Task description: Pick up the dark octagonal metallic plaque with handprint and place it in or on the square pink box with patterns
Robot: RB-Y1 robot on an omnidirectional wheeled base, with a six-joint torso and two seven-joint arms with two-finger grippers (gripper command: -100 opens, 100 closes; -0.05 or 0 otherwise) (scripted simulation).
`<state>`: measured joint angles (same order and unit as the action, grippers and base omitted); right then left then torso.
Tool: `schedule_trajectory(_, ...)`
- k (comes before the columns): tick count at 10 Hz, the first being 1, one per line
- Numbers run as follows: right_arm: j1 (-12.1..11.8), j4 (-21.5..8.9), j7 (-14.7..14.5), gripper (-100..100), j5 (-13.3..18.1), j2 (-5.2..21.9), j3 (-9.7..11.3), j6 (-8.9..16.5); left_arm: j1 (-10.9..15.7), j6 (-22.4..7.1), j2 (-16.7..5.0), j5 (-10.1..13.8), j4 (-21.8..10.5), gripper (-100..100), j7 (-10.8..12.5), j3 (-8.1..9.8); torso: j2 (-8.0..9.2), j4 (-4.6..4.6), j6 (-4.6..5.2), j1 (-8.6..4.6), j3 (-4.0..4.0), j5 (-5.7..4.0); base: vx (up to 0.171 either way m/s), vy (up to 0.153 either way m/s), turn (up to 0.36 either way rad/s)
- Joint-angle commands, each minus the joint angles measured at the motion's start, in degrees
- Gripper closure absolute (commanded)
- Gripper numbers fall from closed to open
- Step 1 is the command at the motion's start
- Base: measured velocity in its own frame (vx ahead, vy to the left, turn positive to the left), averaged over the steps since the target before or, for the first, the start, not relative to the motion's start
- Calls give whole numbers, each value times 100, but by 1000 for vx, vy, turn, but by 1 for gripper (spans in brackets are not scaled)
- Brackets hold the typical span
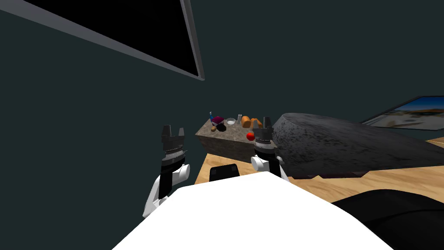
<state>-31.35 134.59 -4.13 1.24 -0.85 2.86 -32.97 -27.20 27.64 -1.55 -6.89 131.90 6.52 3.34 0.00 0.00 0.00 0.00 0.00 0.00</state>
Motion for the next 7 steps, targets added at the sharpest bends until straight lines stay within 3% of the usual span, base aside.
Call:
schedule_trajectory(1,93,-48,15,-100,8,253,100,-33,0,0,0,0,0,0,0,0,0,0,0,0,0,0,1,14,86)
schedule_trajectory(7,546,-462,102,-100,75,1238,635,-172,0,0,0,0,0,0,0,0,-9,-2,0,-2,-5,0,16,5,69)
